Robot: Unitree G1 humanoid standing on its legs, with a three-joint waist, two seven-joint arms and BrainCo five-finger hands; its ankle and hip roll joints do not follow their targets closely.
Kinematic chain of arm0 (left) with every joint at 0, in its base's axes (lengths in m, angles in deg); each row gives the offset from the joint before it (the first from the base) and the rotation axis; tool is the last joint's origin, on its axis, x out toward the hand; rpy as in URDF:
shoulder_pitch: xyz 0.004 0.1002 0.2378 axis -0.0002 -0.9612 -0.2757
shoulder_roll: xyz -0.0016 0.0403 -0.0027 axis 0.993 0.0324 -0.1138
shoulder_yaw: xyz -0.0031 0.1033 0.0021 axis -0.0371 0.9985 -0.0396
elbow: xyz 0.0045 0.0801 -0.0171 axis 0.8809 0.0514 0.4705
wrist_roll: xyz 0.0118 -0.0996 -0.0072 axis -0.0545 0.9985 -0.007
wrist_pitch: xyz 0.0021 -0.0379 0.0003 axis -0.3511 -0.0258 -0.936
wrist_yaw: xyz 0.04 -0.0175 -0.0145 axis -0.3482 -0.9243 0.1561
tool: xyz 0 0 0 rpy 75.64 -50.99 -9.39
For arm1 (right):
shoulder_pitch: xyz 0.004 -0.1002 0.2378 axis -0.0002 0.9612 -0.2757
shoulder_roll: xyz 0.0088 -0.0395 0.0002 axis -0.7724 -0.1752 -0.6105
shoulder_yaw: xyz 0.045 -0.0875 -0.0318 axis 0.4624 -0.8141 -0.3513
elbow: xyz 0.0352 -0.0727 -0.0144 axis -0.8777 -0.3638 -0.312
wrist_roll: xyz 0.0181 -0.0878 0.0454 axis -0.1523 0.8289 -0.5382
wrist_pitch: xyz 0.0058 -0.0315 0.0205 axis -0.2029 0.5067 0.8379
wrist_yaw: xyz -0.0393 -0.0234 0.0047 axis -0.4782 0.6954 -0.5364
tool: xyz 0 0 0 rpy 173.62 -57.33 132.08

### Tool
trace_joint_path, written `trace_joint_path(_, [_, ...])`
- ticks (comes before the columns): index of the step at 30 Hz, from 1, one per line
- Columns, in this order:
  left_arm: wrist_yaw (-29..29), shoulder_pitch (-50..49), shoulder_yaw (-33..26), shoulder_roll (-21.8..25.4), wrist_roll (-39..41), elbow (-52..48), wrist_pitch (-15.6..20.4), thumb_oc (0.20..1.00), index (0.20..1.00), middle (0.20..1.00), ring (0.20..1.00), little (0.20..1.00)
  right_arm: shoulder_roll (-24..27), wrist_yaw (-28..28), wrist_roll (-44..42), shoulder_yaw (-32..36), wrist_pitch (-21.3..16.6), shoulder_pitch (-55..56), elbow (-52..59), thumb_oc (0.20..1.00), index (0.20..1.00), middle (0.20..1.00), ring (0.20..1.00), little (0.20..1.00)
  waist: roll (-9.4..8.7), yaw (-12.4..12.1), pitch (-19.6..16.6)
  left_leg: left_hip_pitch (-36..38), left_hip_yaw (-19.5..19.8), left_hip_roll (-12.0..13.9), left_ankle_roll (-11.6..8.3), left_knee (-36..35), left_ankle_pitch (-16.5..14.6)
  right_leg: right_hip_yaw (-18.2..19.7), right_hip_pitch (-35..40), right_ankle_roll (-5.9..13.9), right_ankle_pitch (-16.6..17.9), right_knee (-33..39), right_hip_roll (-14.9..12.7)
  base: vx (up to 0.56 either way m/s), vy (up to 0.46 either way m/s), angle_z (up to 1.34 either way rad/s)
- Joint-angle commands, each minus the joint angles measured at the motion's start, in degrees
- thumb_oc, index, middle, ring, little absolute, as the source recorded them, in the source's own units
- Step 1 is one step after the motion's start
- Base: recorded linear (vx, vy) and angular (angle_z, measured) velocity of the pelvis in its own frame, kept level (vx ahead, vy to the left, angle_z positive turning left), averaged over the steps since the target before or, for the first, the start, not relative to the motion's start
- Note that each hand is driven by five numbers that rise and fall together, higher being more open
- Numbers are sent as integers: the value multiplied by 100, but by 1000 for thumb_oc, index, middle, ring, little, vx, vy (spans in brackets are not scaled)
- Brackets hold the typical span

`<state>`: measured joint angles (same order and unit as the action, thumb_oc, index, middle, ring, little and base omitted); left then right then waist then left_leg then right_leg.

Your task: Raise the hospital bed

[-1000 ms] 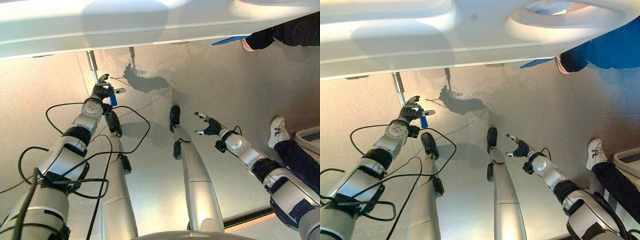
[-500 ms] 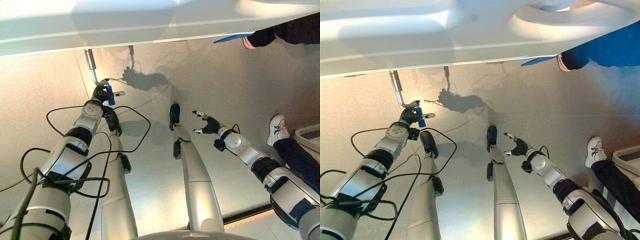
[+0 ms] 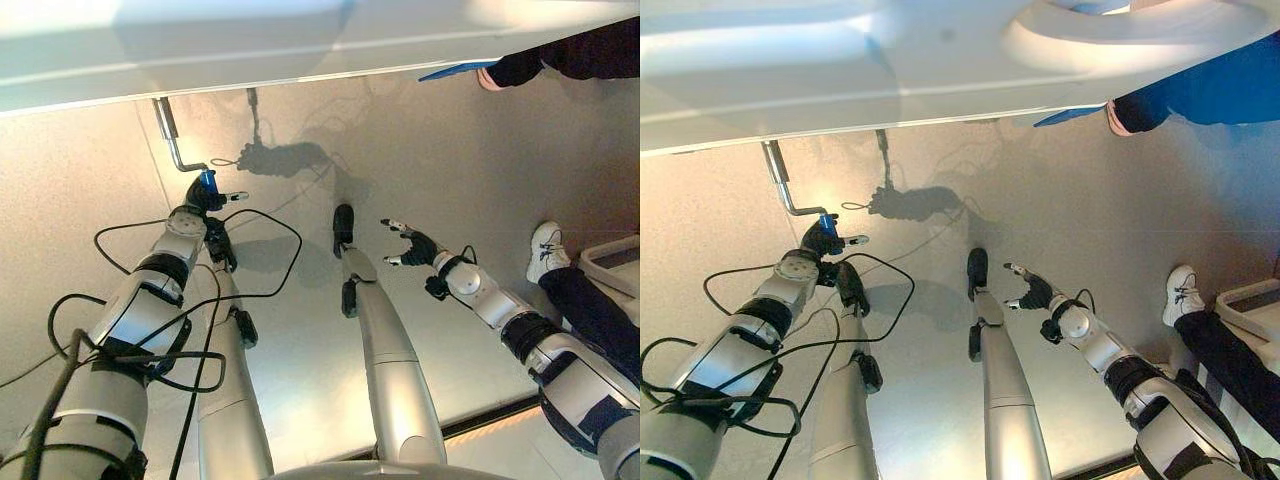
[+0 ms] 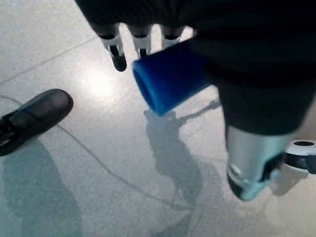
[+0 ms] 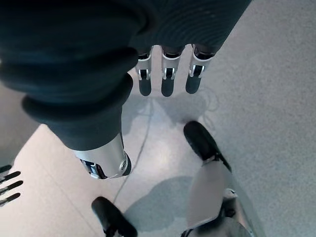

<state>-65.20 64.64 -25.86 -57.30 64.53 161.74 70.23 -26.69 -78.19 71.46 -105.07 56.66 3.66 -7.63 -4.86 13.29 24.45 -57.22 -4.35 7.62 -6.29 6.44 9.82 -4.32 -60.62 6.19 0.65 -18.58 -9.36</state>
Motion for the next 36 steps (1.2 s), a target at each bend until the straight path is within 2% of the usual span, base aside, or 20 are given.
trace_joint_path(1, [5,68,-243,41,-115,19,29,1000,1000,1000,1000,1000,89,5,-183,-9,8,221,97,1000,1000,1000,1000,1000,-291,-36,62,-188,201,-150,69,648,-590,-25,258,256,1011,1221,284,0,0,0])
trace_joint_path(10, [56,-11,-198,101,-206,-125,68,1000,1000,1000,1000,1000,84,37,-153,3,0,345,122,1000,1000,1000,1000,1000,-288,-58,77,-216,223,-164,85,698,-622,-30,235,257,972,1189,281,0,0,0])
trace_joint_path(11, [50,-25,-196,89,-201,-138,63,934,934,934,934,934,82,50,-136,-15,9,360,113,1000,1000,1000,1000,1000,-290,-59,73,-219,235,-169,87,701,-629,-34,228,255,964,1184,282,0,0,0])
trace_joint_path(12, [50,-26,-196,89,-201,-138,63,752,752,752,752,752,82,50,-136,-15,9,360,112,1000,1000,1000,1000,1000,-290,-59,72,-220,236,-169,87,702,-629,-34,228,255,963,1184,282,0,0,0])
trace_joint_path(13, [54,-29,-166,88,-193,-174,83,200,200,200,200,200,78,69,-138,-32,4,369,113,1000,1000,1000,1000,1000,-293,-59,65,-227,233,-169,79,700,-623,-43,220,257,965,1181,276,0,0,0])
trace_joint_path(36, [212,73,-25,49,-69,-659,259,200,200,200,200,200,170,108,-136,-130,1,430,178,1000,1000,1000,1000,1000,-257,-78,146,-144,218,-153,64,698,-627,-11,204,217,884,1030,320,0,0,0])
